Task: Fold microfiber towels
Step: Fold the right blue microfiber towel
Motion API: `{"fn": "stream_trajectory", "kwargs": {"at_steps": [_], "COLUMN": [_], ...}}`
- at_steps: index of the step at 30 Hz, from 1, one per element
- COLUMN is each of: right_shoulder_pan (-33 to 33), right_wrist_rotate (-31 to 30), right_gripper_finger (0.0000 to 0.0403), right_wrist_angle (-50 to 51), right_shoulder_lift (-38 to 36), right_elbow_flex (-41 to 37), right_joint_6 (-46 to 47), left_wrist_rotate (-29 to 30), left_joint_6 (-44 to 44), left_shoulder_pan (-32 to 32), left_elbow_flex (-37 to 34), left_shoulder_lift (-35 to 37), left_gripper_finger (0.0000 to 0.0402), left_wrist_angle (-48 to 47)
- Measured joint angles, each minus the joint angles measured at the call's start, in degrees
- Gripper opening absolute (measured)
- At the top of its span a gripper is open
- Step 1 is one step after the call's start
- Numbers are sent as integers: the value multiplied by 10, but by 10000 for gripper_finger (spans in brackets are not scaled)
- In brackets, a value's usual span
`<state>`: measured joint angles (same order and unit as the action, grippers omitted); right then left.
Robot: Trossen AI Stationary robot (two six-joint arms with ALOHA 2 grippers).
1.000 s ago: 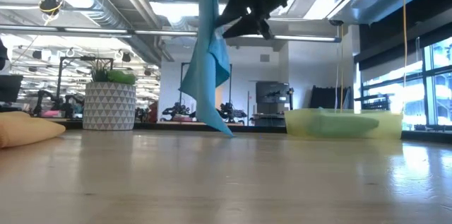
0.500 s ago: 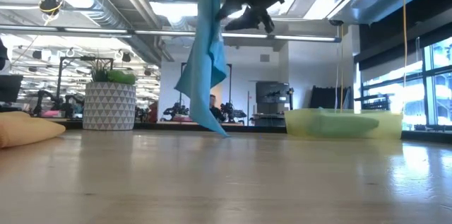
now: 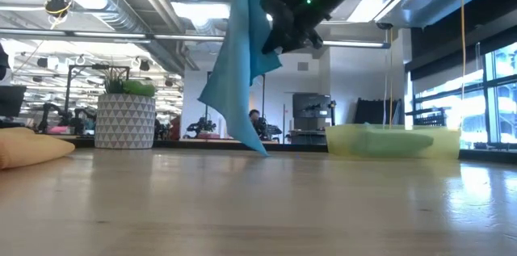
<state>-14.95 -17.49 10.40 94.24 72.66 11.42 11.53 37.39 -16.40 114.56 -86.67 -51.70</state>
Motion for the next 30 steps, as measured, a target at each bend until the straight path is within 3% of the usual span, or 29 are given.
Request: {"fn": "stream_trajectory", "kwargs": {"at_steps": [3, 5, 9, 13, 22, 27, 30], "right_shoulder_pan": [-11, -22, -41, -56, -98, -104, -91], "right_wrist_rotate": [22, 40, 40, 37, 59, 87, 175], "right_gripper_finger": [33, 11, 7, 6, 4, 4, 4], "right_wrist_angle": [25, 34, 36, 35, 37, 112, 216], "right_shoulder_lift": [0, -1, -4, -7, -7, -7, -7], "right_elbow_flex": [0, 0, 22, 93, 182, 215, 238], "right_joint_6": [-16, -30, -76, -160, -329, -321, -295], "left_wrist_rotate": [2, 9, 31, 61, 79, 48, 7], "left_joint_6": [-12, -28, -84, -148, -295, -284, -243], "left_shoulder_pan": [0, 0, -14, -38, -124, -152, -140], "left_elbow_flex": [0, 0, 0, 0, 0, 0, 0], "left_shoulder_lift": [0, 0, 0, 0, 3, 4, 12], "left_gripper_finger": [0, 0, 0, 0, 0, 0, 0], "left_wrist_angle": [-2, -15, -111, -200, -223, -235, -279]}}
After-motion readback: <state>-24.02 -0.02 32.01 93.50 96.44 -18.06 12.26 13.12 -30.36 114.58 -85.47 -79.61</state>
